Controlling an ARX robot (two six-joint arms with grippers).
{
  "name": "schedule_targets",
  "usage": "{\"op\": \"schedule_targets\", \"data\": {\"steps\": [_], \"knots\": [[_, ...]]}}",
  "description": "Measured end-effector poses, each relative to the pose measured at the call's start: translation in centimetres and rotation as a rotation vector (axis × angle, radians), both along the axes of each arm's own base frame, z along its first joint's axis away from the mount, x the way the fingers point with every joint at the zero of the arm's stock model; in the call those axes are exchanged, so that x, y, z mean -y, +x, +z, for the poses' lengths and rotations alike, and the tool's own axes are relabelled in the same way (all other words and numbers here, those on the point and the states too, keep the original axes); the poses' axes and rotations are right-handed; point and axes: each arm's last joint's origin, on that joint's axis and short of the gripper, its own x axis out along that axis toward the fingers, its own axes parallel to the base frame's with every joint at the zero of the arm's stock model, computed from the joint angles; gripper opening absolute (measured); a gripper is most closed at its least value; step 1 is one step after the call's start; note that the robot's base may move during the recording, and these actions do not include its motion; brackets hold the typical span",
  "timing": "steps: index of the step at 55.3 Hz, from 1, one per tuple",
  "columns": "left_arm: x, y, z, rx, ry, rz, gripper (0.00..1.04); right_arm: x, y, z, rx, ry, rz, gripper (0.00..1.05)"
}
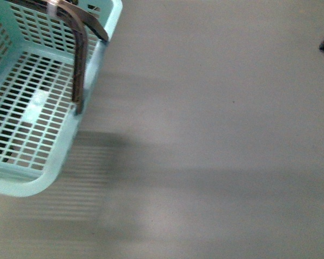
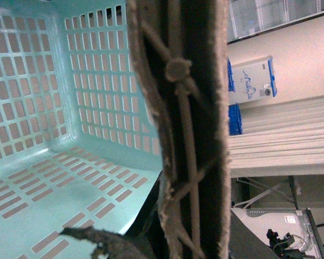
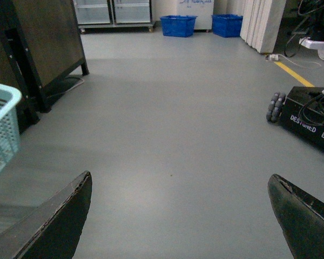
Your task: Pick mango and avocado into basket
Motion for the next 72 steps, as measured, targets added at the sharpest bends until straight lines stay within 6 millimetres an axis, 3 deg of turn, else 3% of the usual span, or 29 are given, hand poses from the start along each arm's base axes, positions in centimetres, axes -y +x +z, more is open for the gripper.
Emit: {"op": "schedule_targets", "data": {"steps": [9, 15, 72], "knots": [[-1.7, -5.3, 3.0, 0.033, 0.042, 0.021, 0.07, 0.0, 0.0, 0.0, 0.0, 0.0, 0.0, 0.96], [-2.3, -7.5, 4.9, 0.104, 0.049, 0.039, 0.07, 0.0, 0.0, 0.0, 0.0, 0.0, 0.0, 0.96], [-2.4, -7.7, 4.7, 0.098, 0.062, 0.027, 0.07, 0.0, 0.0, 0.0, 0.0, 0.0, 0.0, 0.96]]}}
